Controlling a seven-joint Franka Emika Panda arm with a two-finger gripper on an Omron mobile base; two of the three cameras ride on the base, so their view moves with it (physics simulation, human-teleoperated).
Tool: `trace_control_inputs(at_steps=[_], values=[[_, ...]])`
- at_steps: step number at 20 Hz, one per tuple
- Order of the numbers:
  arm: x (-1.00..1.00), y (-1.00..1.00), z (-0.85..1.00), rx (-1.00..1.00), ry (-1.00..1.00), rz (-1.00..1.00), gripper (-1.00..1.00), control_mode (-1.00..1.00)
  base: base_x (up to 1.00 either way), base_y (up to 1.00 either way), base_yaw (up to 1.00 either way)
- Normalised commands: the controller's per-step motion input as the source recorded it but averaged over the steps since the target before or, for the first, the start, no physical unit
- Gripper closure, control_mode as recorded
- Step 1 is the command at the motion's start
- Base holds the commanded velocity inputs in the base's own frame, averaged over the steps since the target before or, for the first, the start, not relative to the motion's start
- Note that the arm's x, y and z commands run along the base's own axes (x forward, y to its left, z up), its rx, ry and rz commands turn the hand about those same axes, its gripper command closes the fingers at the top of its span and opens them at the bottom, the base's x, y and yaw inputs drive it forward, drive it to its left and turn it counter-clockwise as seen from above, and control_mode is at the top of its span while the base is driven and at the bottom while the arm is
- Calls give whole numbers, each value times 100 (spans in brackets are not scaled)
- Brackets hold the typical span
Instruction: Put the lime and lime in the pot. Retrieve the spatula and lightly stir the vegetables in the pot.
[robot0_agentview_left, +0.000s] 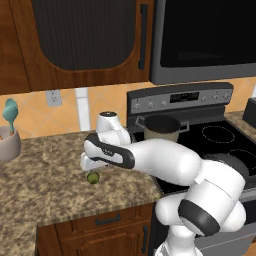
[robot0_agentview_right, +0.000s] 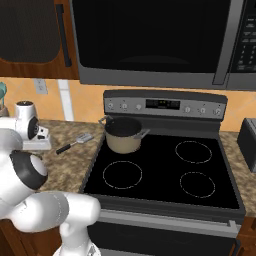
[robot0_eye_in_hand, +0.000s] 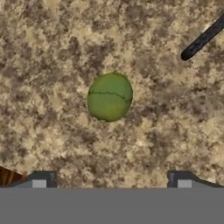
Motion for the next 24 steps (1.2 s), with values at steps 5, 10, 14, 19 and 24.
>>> trace_control_inputs(at_steps=[5, 10, 14, 19, 24], values=[[22, 29, -37, 0, 0, -4, -100, -100, 0, 0, 0], [16, 26, -33, 0, 0, -3, -100, -100, 0, 0, 0], [18, 0, -32, 0, 0, -2, -100, -100, 0, 0, 0], [16, 0, -30, 0, 0, -2, -100, -100, 0, 0, 0], [2, 0, -21, 0, 1, 0, -100, -100, 0, 0, 0]])
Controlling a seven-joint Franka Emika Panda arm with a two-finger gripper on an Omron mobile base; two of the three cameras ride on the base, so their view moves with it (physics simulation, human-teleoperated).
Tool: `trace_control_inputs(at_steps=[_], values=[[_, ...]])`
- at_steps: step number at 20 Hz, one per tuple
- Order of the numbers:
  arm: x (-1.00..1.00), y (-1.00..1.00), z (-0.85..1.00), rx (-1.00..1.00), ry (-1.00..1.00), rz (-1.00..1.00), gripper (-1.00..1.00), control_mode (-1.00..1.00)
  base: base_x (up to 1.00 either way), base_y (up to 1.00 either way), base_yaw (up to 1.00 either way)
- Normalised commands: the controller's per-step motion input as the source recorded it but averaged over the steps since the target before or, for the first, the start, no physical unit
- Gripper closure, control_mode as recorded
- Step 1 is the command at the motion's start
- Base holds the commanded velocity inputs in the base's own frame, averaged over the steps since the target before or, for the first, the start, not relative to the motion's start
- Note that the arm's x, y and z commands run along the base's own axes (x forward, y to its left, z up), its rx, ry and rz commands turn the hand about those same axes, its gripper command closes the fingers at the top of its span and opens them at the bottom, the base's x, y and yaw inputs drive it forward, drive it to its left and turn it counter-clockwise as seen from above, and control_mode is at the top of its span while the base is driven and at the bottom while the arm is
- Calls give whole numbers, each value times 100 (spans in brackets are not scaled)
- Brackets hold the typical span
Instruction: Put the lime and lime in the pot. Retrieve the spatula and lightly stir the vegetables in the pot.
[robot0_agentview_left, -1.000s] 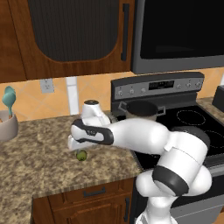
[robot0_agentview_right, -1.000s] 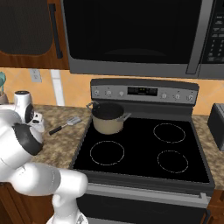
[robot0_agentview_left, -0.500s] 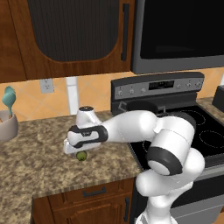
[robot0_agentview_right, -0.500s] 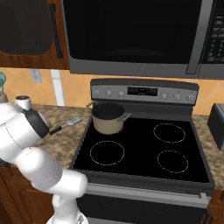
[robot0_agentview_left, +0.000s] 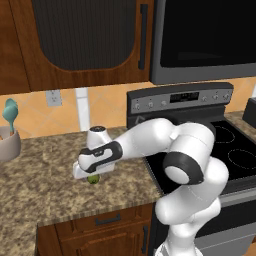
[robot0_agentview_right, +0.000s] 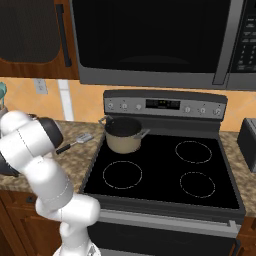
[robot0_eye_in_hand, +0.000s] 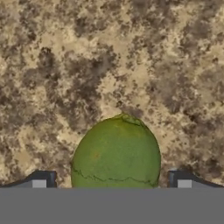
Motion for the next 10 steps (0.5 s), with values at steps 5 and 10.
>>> trace_control_inputs(at_steps=[5, 10], values=[[1, 1, -18, 0, 4, 0, 100, -100, 0, 0, 0], [1, 0, -4, 0, 5, 0, 100, -100, 0, 0, 0]])
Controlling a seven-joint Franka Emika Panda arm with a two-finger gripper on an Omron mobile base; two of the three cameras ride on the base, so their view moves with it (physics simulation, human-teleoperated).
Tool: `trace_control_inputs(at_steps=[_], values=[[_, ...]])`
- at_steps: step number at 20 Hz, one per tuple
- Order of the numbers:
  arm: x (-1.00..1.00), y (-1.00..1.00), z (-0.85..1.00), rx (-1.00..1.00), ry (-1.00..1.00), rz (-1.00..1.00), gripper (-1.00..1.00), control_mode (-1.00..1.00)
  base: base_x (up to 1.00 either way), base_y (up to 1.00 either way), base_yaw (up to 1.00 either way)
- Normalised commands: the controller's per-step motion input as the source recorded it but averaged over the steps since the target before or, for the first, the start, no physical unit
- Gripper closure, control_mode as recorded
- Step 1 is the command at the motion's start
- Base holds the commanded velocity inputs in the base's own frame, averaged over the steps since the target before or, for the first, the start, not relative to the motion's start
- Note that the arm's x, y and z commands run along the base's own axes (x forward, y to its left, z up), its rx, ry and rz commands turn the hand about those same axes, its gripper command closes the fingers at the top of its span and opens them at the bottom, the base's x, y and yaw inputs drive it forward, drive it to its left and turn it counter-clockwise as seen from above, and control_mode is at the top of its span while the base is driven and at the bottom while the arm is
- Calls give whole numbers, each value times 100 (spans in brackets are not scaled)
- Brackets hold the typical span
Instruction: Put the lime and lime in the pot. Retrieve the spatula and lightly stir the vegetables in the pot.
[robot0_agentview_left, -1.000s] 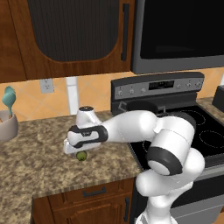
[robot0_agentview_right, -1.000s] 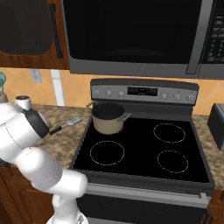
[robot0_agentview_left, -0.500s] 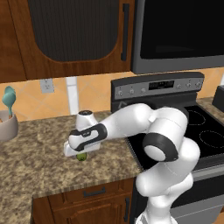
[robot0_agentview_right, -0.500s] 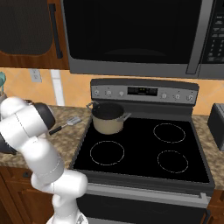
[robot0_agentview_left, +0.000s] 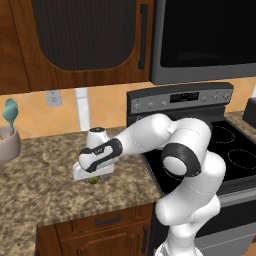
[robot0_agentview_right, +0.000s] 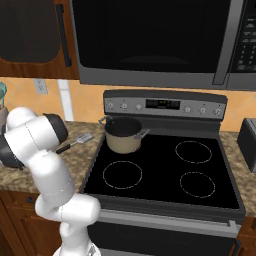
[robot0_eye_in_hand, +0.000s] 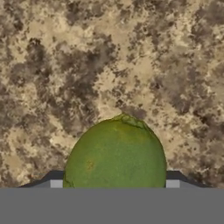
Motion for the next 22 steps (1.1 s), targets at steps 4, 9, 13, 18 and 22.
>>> trace_control_inputs(at_steps=[4, 9, 13, 18, 22], values=[[0, 0, 0, 0, 0, 0, 100, -100, 0, 0, 0], [-2, -13, 6, 0, 0, -2, 100, -100, 0, 0, 0], [-7, -37, 49, -4, -2, -11, 100, -100, 0, 0, 0], [-8, -32, 95, -16, -1, -16, 100, -100, 0, 0, 0], [-4, -37, 85, -11, -5, -4, 100, -100, 0, 0, 0]])
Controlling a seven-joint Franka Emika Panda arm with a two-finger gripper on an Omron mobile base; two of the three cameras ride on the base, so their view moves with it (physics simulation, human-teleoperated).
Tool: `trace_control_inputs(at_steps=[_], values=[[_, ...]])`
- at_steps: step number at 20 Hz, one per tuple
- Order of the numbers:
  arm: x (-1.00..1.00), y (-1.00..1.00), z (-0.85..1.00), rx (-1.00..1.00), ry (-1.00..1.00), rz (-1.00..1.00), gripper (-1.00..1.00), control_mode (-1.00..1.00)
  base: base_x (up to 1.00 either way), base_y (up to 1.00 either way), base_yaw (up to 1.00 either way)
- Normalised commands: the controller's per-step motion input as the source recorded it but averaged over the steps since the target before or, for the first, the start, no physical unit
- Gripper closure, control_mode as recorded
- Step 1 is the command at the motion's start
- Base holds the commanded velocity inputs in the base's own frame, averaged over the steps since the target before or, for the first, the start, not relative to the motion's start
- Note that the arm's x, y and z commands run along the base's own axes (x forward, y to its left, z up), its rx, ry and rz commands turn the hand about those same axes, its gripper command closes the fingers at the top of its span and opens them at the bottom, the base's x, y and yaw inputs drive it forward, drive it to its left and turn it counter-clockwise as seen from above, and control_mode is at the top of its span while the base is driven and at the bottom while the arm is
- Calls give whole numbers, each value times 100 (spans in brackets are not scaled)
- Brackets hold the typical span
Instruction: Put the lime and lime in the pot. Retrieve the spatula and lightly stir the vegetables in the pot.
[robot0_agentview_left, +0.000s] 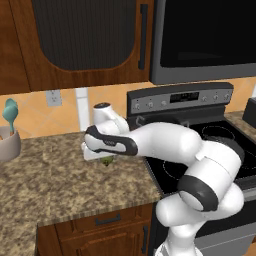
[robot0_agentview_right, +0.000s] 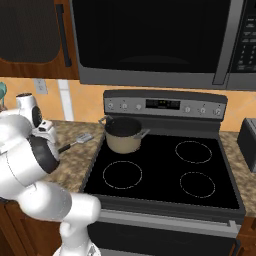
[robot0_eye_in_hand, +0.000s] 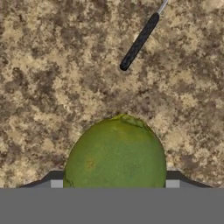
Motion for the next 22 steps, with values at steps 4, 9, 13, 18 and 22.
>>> trace_control_inputs(at_steps=[4, 9, 13, 18, 22], values=[[0, -46, 17, -1, 0, -2, 100, -100, 0, 0, 0], [0, -3, 0, 0, 0, -2, 100, -100, 0, 0, 0], [0, -4, 0, 0, -1, 0, 100, -100, 0, 0, 0], [0, -75, 13, 0, -10, -2, 100, -100, 0, 0, 0], [0, -98, 6, 0, -3, -2, 100, -100, 0, 0, 0]])
